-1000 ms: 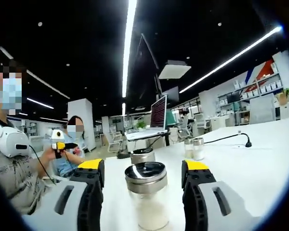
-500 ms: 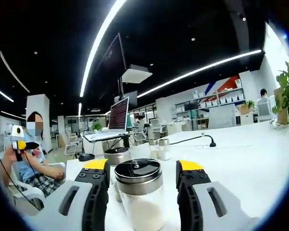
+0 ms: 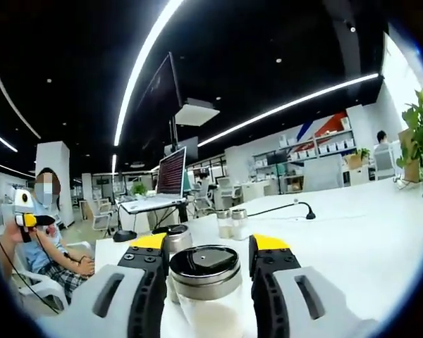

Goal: Rotate the seasoning bottle until the label or dispensing opening points toward the visible target arrow and the bottle remains upright within the marked orientation range

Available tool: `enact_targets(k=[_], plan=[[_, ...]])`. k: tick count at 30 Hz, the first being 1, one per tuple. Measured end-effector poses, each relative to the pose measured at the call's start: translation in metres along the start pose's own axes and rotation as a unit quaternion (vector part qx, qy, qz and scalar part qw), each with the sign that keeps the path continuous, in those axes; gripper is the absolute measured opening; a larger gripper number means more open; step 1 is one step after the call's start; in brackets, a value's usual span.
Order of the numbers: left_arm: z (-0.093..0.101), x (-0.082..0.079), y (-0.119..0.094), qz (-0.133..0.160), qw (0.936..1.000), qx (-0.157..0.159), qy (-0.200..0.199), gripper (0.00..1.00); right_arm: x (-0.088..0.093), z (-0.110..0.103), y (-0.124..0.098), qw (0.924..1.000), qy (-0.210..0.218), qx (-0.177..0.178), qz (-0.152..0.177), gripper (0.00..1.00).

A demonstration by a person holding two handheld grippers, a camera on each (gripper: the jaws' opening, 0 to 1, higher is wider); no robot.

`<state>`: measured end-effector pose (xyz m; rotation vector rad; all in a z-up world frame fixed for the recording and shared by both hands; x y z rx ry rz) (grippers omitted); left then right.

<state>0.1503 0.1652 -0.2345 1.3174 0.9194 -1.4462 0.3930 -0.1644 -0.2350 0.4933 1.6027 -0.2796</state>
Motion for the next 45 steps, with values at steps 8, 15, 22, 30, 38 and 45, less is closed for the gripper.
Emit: enact_targets(k=[8, 15, 22, 30, 38, 45], plan=[[-0.001, 0.000, 0.000, -0.003, 1.0000, 0.001, 0.002, 0.42, 0.001, -0.002, 0.001, 0.9995, -0.002, -0.021, -0.022, 0.40], [0.003, -0.001, 0.000, 0.003, 0.9999, 0.009, -0.008, 0.42, 0.002, 0.003, 0.002, 0.9974, -0.006, -0.059, -0.042, 0.39], [0.004, 0.001, 0.000, -0.004, 0.9999, 0.011, -0.003, 0.42, 0.002, 0.005, 0.001, 0.9905, 0.019, -0.122, -0.060, 0.39], [0.006, 0.001, 0.002, 0.000, 0.9997, 0.020, -0.014, 0.42, 0.005, 0.010, -0.001, 0.9838, 0.030, -0.171, -0.044, 0.39], [0.007, 0.001, 0.002, 0.001, 0.9996, 0.022, -0.016, 0.42, 0.005, 0.011, 0.001, 0.9769, 0.027, -0.204, -0.059, 0.39], [0.004, 0.002, 0.002, 0.001, 0.9997, 0.020, -0.016, 0.41, 0.005, 0.017, 0.004, 0.9627, 0.047, -0.255, -0.077, 0.39]])
Point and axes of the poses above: the point that each gripper's makers call its tool centre point, and the gripper's own axes: y roughly forward along the fingers, z roughly to its right, x roughly out of its underside, the point moved 5 cm from there along -y, roughly backward along the fingers, and after that the axes turned 14 degrees about -x, right-handed, at the moved point
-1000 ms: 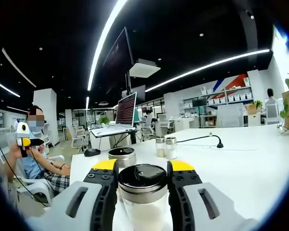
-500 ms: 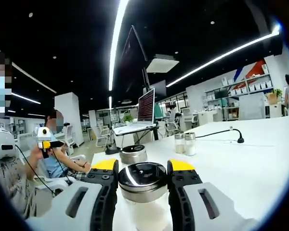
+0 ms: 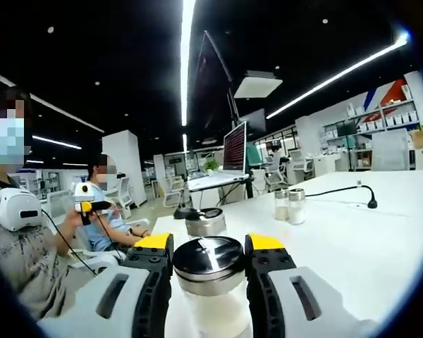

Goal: Rotate the seasoning bottle until the label or dispensing opening points toward the visible target arrow and the bottle remains upright within the marked orientation range

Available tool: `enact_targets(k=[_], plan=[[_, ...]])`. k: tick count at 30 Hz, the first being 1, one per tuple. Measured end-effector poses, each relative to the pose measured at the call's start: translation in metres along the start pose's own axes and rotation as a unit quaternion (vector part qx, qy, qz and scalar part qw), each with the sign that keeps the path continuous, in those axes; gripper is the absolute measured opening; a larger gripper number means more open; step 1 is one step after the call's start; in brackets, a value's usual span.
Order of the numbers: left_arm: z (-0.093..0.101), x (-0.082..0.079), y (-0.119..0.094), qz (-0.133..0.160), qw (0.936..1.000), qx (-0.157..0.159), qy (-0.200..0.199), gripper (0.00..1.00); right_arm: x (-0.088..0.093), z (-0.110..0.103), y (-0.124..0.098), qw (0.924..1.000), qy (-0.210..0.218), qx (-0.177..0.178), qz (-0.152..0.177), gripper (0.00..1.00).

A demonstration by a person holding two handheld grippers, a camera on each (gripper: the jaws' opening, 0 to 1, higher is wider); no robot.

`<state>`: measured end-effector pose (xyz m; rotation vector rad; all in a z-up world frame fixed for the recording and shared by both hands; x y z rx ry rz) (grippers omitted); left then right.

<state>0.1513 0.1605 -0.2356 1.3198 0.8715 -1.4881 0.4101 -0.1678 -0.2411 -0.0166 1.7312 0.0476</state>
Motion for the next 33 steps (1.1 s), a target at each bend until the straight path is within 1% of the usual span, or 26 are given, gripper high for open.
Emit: enact_targets(k=[5, 10, 13, 15, 16, 17, 18, 19, 20, 21, 23, 25, 28, 30, 31, 33], plan=[[0.000, 0.000, -0.001, -0.001, 1.0000, -0.001, 0.002, 0.41, -0.001, 0.001, 0.000, 0.9998, 0.001, -0.017, -0.014, 0.39], [-0.001, -0.001, -0.003, 0.003, 1.0000, -0.003, 0.001, 0.41, -0.001, 0.002, 0.000, 0.9995, 0.001, -0.026, -0.017, 0.39], [-0.003, 0.001, -0.003, 0.001, 1.0000, -0.004, 0.000, 0.41, -0.001, -0.001, 0.001, 0.9993, -0.020, -0.023, -0.022, 0.40], [-0.005, 0.003, -0.001, -0.002, 1.0000, -0.005, -0.001, 0.41, -0.001, -0.002, 0.001, 0.9993, -0.022, -0.012, -0.027, 0.41], [-0.005, 0.004, -0.001, -0.003, 1.0000, -0.004, -0.002, 0.41, -0.002, 0.000, 0.000, 0.9995, -0.020, 0.001, -0.026, 0.45], [-0.005, 0.004, 0.000, -0.004, 1.0000, -0.003, -0.003, 0.41, -0.006, 0.000, -0.001, 0.9998, -0.018, 0.008, -0.007, 0.55], [-0.004, 0.005, 0.001, -0.005, 1.0000, -0.002, -0.004, 0.41, -0.011, -0.003, 0.000, 0.9997, -0.012, 0.011, 0.017, 0.62], [-0.004, 0.005, 0.002, -0.005, 1.0000, -0.002, -0.003, 0.41, -0.012, -0.006, -0.001, 0.9994, -0.008, 0.013, 0.030, 0.66], [-0.005, 0.005, 0.002, -0.007, 1.0000, -0.003, -0.001, 0.41, -0.011, -0.007, -0.002, 0.9994, -0.010, 0.014, 0.029, 0.65], [-0.005, 0.006, 0.003, -0.008, 1.0000, -0.004, 0.000, 0.41, -0.009, -0.009, -0.002, 0.9993, -0.017, 0.023, 0.026, 0.64], [-0.004, 0.007, 0.004, -0.010, 0.9999, -0.005, 0.000, 0.41, -0.004, -0.008, -0.003, 0.9971, -0.045, 0.061, 0.011, 0.64], [-0.004, 0.008, 0.004, -0.012, 0.9999, -0.005, -0.001, 0.41, 0.001, -0.009, -0.003, 0.9932, -0.054, 0.103, 0.010, 0.65], [-0.003, 0.007, 0.003, -0.011, 0.9999, -0.006, 0.000, 0.41, 0.002, -0.012, -0.001, 0.9876, -0.052, 0.141, 0.045, 0.68], [-0.002, 0.006, 0.003, -0.009, 0.9999, -0.006, -0.001, 0.41, 0.003, -0.012, -0.002, 0.9820, -0.046, 0.171, 0.067, 0.68], [-0.003, 0.006, 0.003, -0.008, 0.9999, -0.006, -0.002, 0.41, 0.007, -0.011, -0.003, 0.9794, -0.025, 0.188, 0.070, 0.68], [-0.002, 0.006, 0.003, -0.008, 0.9999, -0.006, -0.004, 0.41, 0.010, -0.008, -0.003, 0.9741, -0.007, 0.207, 0.092, 0.68]])
Point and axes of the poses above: the point that each gripper's makers call its tool centre point, and the gripper's own axes: y roughly forward along the fingers, z roughly to its right, x roughly out of its underside, the point moved 5 cm from there along -y, roughly backward along the fingers, and after that the axes turned 14 degrees about -x, right-handed, at the moved point
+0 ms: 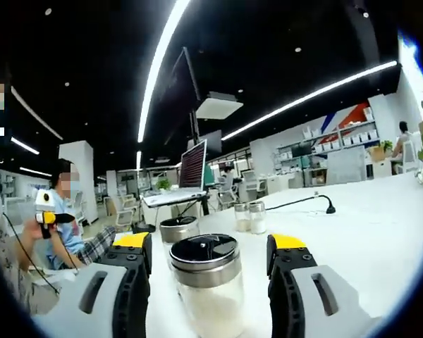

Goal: Rotate the seasoning bottle until the label or dispensing opening points toward the visible target arrow and the bottle remains upright within the marked orientation range

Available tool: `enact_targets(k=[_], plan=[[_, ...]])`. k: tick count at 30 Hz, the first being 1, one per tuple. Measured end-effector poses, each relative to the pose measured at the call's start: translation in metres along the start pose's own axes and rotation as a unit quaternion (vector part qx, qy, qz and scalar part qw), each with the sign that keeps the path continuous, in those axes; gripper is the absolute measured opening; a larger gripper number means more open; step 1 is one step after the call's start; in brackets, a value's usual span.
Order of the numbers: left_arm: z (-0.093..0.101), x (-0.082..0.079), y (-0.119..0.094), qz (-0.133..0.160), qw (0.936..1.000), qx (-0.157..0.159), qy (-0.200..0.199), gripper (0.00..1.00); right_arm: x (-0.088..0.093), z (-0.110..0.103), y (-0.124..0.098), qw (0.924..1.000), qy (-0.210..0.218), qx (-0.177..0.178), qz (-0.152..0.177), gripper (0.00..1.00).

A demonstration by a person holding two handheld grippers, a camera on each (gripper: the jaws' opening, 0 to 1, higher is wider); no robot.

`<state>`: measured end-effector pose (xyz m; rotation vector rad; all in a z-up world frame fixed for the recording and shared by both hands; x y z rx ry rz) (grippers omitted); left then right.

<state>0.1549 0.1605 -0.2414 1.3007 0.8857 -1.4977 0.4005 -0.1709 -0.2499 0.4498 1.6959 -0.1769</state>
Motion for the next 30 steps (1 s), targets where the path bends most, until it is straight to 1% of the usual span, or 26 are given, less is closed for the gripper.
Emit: enact_targets(k=[2, 4, 7, 9, 11, 15, 18, 22, 23, 24, 26, 28, 30], plan=[[0.001, 0.001, 0.001, -0.001, 1.0000, 0.001, 0.000, 0.41, 0.000, -0.003, 0.001, 0.9999, 0.004, 0.003, 0.013, 0.68], [0.001, 0.000, 0.001, -0.002, 1.0000, 0.001, 0.002, 0.41, -0.003, -0.005, 0.002, 0.9998, -0.001, 0.011, 0.018, 0.67], [0.001, -0.001, 0.001, 0.000, 1.0000, 0.001, 0.001, 0.41, -0.010, -0.006, 0.002, 0.9988, -0.027, 0.036, 0.020, 0.63], [0.000, -0.001, 0.001, 0.001, 1.0000, 0.000, 0.000, 0.41, -0.015, -0.010, 0.001, 0.9976, -0.045, 0.049, 0.020, 0.59], [0.000, -0.001, 0.001, 0.000, 1.0000, -0.001, 0.000, 0.41, -0.019, -0.015, 0.001, 0.9966, -0.061, 0.052, 0.016, 0.57], [0.000, 0.001, 0.002, -0.002, 1.0000, 0.000, 0.000, 0.41, -0.019, -0.020, 0.004, 0.9955, -0.073, 0.061, 0.006, 0.56], [-0.001, 0.001, 0.001, -0.002, 1.0000, 0.000, 0.000, 0.41, -0.018, -0.019, 0.005, 0.9937, -0.083, 0.075, -0.002, 0.55], [-0.003, 0.000, -0.001, 0.000, 1.0000, -0.002, 0.001, 0.41, -0.014, -0.014, 0.008, 0.9941, -0.083, 0.069, -0.014, 0.54], [-0.003, 0.000, -0.002, 0.001, 1.0000, -0.003, 0.001, 0.41, -0.012, -0.012, 0.007, 0.9937, -0.085, 0.069, -0.021, 0.53], [-0.003, 0.000, -0.002, 0.001, 1.0000, -0.004, 0.001, 0.41, -0.009, -0.012, 0.008, 0.9939, -0.084, 0.065, -0.031, 0.52], [-0.004, 0.000, -0.003, 0.002, 1.0000, -0.005, 0.002, 0.41, -0.005, -0.012, 0.008, 0.9942, -0.079, 0.062, -0.038, 0.44], [-0.004, 0.000, -0.003, 0.002, 1.0000, -0.007, 0.002, 0.41, -0.004, -0.011, 0.006, 0.9937, -0.081, 0.066, -0.041, 0.40], [-0.005, 0.000, -0.003, 0.002, 1.0000, -0.007, 0.001, 0.41, -0.003, -0.009, 0.005, 0.9948, -0.071, 0.064, -0.035, 0.40]])
Point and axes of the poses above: the point that each gripper's makers call its tool centre point, and the gripper's own axes: y roughly forward along the fingers, z roughly to its right, x roughly out of its underside, the point moved 5 cm from there along -y, roughly backward along the fingers, and after that the axes turned 14 degrees about -x, right-handed, at the moved point
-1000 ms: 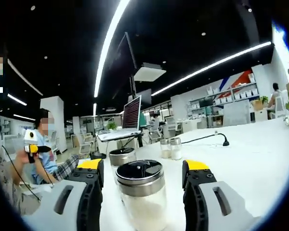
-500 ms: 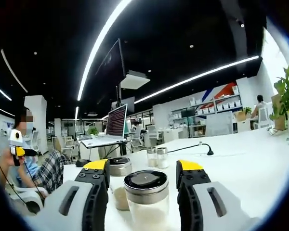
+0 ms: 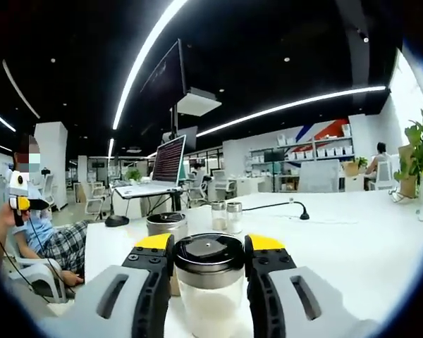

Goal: Rotate the seasoning bottle until the label or dispensing opening points toward the visible target arrow and the bottle remains upright within the marked orientation range

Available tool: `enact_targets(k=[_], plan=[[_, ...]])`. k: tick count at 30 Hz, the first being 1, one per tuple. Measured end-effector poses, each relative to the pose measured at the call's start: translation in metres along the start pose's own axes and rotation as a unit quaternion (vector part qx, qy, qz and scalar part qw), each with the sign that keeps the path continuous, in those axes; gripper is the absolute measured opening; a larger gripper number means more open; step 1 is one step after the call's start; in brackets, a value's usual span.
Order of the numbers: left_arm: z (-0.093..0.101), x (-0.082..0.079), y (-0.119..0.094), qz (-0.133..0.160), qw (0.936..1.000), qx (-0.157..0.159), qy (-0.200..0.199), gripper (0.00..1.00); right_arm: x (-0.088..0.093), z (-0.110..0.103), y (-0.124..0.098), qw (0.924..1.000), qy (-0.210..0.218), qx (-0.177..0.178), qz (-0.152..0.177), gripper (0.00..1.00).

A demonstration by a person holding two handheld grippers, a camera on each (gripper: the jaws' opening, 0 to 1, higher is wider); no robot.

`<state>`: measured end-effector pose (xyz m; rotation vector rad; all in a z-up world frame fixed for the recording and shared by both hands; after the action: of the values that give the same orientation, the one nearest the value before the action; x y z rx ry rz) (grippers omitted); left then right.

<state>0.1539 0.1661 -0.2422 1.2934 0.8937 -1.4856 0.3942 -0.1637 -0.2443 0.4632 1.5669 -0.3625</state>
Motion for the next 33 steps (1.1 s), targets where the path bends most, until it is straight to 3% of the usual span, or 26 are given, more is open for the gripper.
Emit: enact_targets(k=[11, 15, 25, 33], plan=[[0.004, 0.003, 0.001, -0.004, 1.0000, 0.008, 0.000, 0.41, 0.000, 0.004, 0.002, 0.9995, 0.009, -0.030, -0.003, 0.39], [0.003, 0.002, 0.000, -0.002, 1.0000, 0.005, 0.000, 0.41, 0.002, 0.008, 0.001, 0.9979, 0.023, -0.060, -0.003, 0.39], [0.005, 0.003, 0.002, -0.005, 0.9999, 0.009, 0.001, 0.41, 0.006, 0.011, 0.003, 0.9934, 0.006, -0.104, -0.047, 0.39], [0.007, 0.001, 0.003, -0.001, 0.9999, 0.015, -0.004, 0.41, 0.009, 0.014, 0.003, 0.9899, 0.014, -0.134, -0.046, 0.39]])
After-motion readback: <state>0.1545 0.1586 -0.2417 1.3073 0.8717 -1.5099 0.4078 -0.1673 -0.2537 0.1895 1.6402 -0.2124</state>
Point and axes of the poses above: the point that each gripper's makers call its tool centre point, and the gripper's own axes: y roughly forward along the fingers, z roughly to its right, x roughly out of its underside, the point moved 5 cm from there along -y, roughly backward along the fingers, and after that the axes turned 14 degrees about -x, right-handed, at the moved point
